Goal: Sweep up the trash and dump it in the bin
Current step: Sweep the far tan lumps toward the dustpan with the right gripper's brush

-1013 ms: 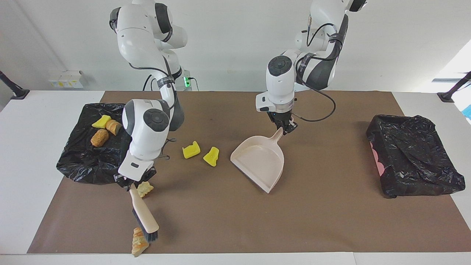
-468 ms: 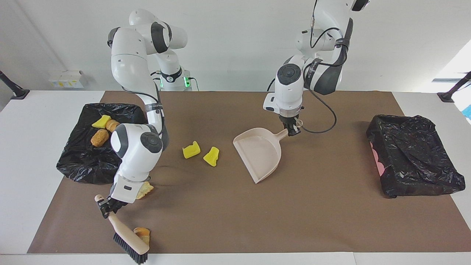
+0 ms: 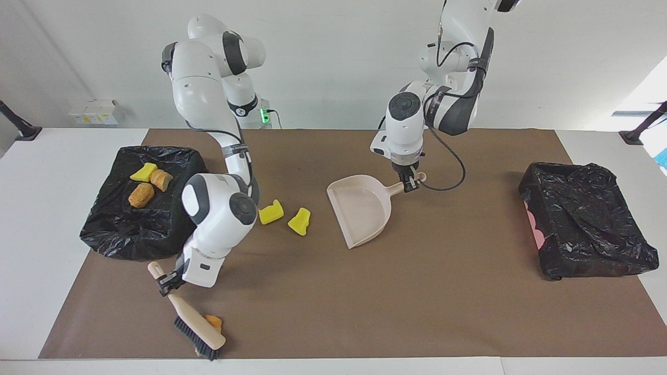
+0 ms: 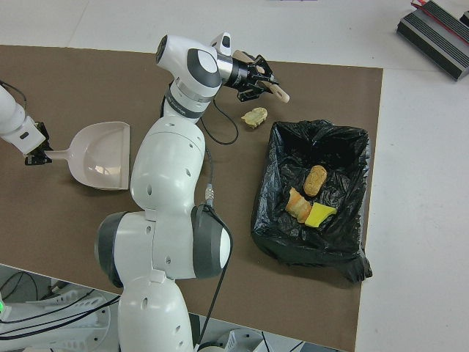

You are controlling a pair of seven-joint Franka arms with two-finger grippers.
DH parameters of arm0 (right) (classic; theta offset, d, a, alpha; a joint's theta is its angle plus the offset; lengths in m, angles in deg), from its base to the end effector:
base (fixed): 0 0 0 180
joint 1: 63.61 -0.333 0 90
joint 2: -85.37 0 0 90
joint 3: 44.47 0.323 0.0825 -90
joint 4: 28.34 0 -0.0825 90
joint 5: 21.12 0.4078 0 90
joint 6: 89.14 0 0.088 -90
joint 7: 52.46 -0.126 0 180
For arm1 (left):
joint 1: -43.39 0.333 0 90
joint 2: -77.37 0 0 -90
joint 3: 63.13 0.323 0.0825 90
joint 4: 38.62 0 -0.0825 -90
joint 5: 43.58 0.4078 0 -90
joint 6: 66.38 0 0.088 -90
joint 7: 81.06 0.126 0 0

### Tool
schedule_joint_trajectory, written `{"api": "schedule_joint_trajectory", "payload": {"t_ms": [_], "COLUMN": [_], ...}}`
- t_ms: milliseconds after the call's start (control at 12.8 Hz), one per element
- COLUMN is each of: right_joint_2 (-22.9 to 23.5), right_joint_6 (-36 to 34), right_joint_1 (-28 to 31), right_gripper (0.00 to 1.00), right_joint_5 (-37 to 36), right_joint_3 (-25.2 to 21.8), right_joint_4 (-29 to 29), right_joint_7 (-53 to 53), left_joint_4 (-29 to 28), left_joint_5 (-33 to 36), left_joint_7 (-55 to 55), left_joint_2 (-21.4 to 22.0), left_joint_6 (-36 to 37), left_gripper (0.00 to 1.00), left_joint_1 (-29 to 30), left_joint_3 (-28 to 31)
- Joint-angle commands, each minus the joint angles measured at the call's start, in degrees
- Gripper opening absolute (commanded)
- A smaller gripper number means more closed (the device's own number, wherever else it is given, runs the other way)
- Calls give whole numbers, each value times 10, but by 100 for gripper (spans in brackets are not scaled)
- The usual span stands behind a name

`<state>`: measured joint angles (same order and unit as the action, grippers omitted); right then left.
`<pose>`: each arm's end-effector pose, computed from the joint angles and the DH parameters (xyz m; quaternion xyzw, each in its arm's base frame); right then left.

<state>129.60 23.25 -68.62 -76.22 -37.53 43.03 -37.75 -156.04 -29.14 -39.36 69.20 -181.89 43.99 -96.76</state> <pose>0.7836 0.0713 0.3036 0.8422 0.3770 -0.0311 0.3842 0.4927 -0.2933 0.3453 -0.7508 0.6528 0.0782 0.0640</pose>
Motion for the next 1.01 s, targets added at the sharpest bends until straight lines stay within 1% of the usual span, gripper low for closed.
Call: {"api": "schedule_joint_trajectory", "payload": {"t_ms": [0, 156, 312, 468, 545, 701, 857, 935], "right_joint_2": [-62, -95, -135, -174, -192, -234, -276, -287], "right_joint_6": [-16, -47, -71, -103, -117, -145, -147, -150], "right_joint_1": [8, 6, -2, -11, -18, -38, -48, -51], "right_gripper": [0, 0, 0, 0, 0, 0, 0, 0], "right_joint_5": [73, 138, 177, 222, 250, 321, 363, 384], "right_joint_3": [18, 18, 19, 32, 37, 38, 38, 38], "right_joint_4": [66, 104, 151, 200, 223, 270, 314, 316], "right_joint_7": [73, 107, 109, 108, 102, 73, 29, 30], "left_joint_4": [-47, -47, -49, -49, -50, -54, -59, -59], "left_joint_5": [-11, -12, -12, -12, -12, -12, -12, -12], "left_joint_7": [32, 10, 10, -30, -54, -57, -57, -57], "left_joint_2": [35, 36, 36, 36, 37, 38, 42, 42], "left_joint_6": [-29, -29, -29, -29, -28, -28, -30, -30], "left_gripper": [0, 0, 0, 0, 0, 0, 0, 0], "left_joint_1": [12, 14, 16, 15, 15, 15, 15, 15], "left_joint_3": [1, 1, 1, 5, 6, 6, 6, 6]}}
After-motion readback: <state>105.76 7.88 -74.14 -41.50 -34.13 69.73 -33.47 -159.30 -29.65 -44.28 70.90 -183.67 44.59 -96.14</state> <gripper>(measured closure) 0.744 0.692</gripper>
